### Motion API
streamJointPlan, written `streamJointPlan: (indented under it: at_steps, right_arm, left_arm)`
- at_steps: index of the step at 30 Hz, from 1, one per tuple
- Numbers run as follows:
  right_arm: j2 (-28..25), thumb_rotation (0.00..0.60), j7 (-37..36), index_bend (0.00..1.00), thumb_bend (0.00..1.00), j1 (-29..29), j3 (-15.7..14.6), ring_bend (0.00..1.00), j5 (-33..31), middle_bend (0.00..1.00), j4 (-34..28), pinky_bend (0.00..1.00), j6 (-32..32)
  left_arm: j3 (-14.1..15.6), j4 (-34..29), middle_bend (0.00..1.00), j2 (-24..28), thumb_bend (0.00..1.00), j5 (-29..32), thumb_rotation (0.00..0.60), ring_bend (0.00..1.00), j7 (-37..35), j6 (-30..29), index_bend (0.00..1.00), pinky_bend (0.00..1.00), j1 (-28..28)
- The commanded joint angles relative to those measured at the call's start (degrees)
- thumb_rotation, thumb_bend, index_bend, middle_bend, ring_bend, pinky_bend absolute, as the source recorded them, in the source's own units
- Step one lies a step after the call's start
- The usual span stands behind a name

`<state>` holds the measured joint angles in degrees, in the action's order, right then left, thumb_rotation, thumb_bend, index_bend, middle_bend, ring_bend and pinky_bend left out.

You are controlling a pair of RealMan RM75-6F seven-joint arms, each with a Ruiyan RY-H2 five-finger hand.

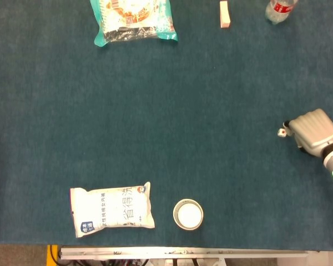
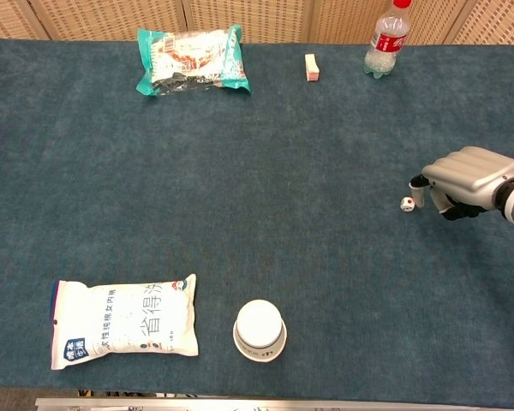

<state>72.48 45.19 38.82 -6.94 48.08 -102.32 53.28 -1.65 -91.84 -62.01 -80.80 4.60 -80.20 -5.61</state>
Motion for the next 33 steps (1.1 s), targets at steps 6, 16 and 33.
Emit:
streamJointPlan:
  at_steps: [6,16,33]
  right_arm:
    - [0.28,0.6,-1.01,0.42,0.99,0.26,0.1,0.99,1.14,1.0,0.31,0.95,0.61]
    - [0.63,0.6,-1.3,0.42,0.99,0.95,0.29,0.99,1.56,1.0,0.12,0.95,0.85]
    - [-0.23,0.6,-1.77,0.42,0.99,1.13,-0.14,0.99,3.74,1.0,-1.76,0.95,2.17]
  left_arm:
    - [-0.05,-0.02,0.51,0.03,0.0,0.12,0.6,0.44,0.0,0.05,0.54,0.46,0.01]
    - [-0.11,-0.1,0.51,0.19,0.0,0.13,0.6,0.44,-0.26,-0.07,0.54,0.46,0.11]
    - [-0.17,-0.93,0.51,0.78,0.0,-0.54,0.6,0.44,-0.38,-1.57,0.53,0.46,0.76]
